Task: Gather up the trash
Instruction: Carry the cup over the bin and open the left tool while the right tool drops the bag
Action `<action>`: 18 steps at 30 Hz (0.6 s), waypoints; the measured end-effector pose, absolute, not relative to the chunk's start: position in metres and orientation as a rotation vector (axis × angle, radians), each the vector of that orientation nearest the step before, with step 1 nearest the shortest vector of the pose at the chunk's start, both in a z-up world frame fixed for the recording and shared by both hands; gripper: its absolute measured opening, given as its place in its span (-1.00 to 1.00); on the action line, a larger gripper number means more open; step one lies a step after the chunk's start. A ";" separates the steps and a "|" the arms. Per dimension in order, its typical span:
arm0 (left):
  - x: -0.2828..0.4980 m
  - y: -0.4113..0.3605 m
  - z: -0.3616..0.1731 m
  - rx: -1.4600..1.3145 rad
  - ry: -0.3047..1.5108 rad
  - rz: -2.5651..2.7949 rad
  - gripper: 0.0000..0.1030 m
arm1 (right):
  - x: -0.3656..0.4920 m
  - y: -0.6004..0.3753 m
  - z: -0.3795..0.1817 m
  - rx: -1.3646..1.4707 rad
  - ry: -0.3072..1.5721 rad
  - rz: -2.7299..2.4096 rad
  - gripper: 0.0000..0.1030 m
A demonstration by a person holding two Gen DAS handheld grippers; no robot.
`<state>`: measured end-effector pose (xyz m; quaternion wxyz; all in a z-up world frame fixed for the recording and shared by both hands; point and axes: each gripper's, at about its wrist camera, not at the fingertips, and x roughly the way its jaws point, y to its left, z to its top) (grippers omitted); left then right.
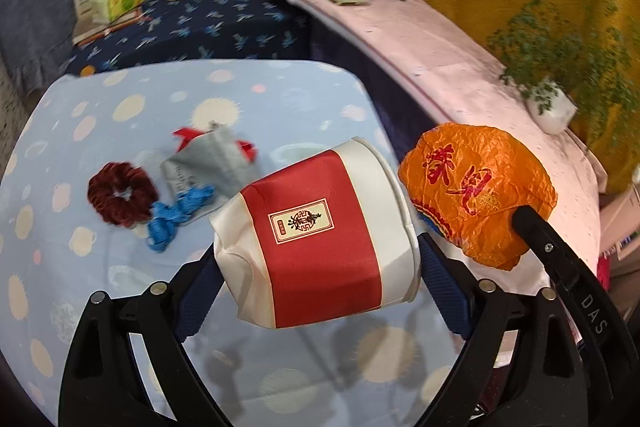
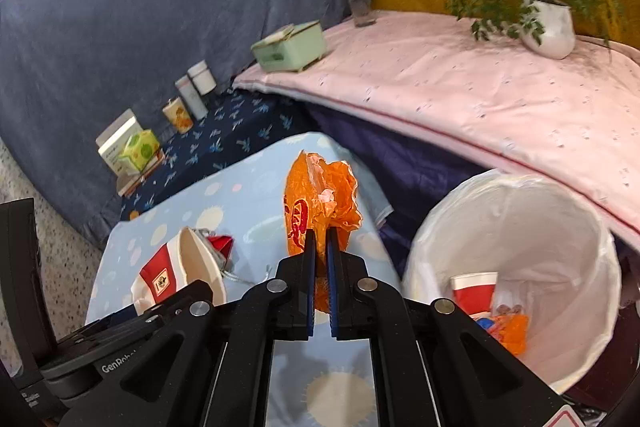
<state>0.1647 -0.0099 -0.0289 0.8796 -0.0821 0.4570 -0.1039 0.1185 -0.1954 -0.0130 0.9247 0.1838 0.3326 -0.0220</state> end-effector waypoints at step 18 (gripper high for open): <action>0.122 -0.139 0.002 -0.017 0.906 -0.495 0.70 | 0.046 -0.293 0.009 0.453 0.586 -0.217 -0.90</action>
